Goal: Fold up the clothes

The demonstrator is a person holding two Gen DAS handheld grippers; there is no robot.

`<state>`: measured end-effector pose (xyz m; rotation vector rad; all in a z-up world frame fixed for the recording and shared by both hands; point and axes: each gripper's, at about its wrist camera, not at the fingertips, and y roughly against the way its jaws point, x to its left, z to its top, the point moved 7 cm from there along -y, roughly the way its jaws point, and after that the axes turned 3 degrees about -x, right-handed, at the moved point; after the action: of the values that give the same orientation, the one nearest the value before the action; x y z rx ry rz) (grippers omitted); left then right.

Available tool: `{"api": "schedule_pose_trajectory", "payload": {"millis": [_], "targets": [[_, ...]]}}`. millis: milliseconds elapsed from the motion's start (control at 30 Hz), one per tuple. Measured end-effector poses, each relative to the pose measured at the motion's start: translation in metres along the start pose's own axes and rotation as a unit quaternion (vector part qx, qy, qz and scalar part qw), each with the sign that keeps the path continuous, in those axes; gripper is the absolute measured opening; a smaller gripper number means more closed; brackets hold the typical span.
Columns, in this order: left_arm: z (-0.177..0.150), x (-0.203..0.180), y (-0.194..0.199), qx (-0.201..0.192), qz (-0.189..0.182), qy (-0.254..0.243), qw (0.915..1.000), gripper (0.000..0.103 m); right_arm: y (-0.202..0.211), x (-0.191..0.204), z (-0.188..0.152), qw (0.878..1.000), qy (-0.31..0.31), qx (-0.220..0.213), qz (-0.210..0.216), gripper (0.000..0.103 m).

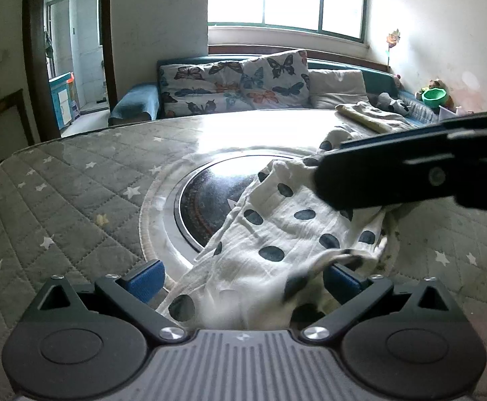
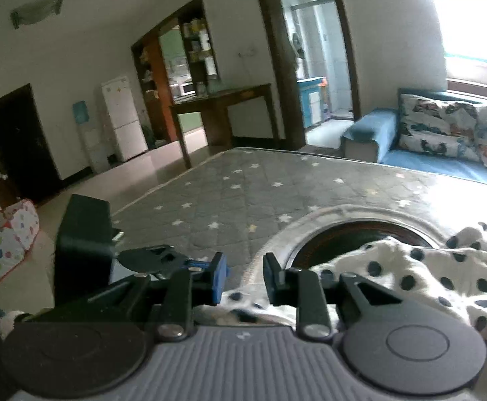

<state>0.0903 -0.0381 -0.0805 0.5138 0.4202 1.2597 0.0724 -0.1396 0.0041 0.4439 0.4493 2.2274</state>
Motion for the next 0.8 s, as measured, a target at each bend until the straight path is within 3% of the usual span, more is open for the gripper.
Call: {"api": "schedule_pose_trajectory", "payload": {"millis": [133,267,533,600,800], "targets": [[-0.001,0.002,-0.009,0.010,0.006,0.004,0.9999,0.099,0.003,-0.013,-0.003,1.000,0.002,0.001,-0.027,0.029],[-0.003,0.003,-0.019,0.022,0.018,0.005,0.9996,0.095,0.005,-0.059,-0.016,0.995,0.001,0.011,-0.102,0.032],[-0.008,0.005,-0.037,0.044,0.041,-0.003,0.9982,0.095,0.022,-0.182,-0.042,0.960,-0.024,0.039,-0.275,0.033],[-0.009,0.003,-0.041,0.050,0.042,-0.005,0.9978,0.095,0.024,-0.207,-0.046,0.951,-0.032,0.043,-0.303,0.041],[-0.008,0.000,-0.048,0.055,0.043,-0.017,0.9974,0.097,0.019,-0.258,-0.058,0.935,-0.065,0.054,-0.344,0.043]]}}
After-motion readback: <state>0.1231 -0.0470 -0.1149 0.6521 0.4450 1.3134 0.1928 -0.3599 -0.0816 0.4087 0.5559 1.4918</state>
